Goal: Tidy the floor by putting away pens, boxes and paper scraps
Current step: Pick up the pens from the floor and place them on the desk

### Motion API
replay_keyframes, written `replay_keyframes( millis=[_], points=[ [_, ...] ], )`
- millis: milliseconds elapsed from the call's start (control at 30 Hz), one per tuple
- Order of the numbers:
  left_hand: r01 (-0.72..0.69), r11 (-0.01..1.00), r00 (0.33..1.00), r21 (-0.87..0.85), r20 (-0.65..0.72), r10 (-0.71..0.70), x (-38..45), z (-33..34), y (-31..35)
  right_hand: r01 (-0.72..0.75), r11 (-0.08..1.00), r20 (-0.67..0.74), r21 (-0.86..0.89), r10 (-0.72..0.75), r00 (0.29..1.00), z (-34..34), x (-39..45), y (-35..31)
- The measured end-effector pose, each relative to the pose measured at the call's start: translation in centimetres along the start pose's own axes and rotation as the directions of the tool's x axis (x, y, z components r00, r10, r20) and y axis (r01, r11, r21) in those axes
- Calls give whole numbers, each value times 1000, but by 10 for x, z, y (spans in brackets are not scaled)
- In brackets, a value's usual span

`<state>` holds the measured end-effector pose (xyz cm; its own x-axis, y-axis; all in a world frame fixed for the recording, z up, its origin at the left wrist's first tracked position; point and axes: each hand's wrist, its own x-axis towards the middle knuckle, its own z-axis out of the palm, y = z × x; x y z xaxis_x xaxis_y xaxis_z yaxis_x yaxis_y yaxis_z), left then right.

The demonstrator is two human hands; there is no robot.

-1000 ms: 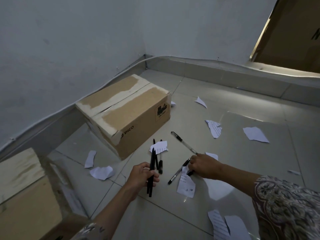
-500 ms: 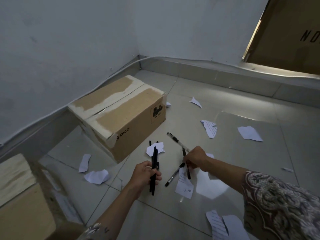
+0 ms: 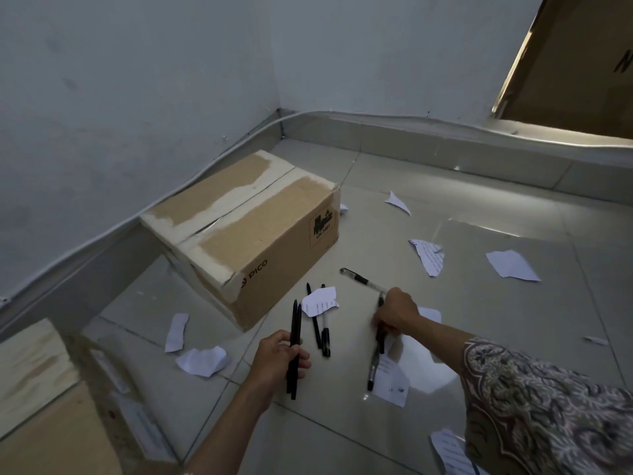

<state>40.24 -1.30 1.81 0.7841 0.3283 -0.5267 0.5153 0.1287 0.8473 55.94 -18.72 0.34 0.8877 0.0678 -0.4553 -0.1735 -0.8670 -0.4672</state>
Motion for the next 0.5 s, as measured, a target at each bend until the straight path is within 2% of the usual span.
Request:
replay_keyframes(
  millis=[100, 267, 500],
  points=[
    [0, 1000, 1000, 0, 8, 0, 2, 0, 0, -5, 1000, 69, 6, 4, 998, -3, 2, 3],
    [19, 999, 1000, 30, 18, -19, 6, 1, 1, 7, 991, 8, 137, -8, 1000, 4, 0, -2],
    [-13, 996, 1000, 92, 22, 11, 14, 13, 8, 123, 874, 146, 470, -214, 966, -5, -11, -30]
  ],
)
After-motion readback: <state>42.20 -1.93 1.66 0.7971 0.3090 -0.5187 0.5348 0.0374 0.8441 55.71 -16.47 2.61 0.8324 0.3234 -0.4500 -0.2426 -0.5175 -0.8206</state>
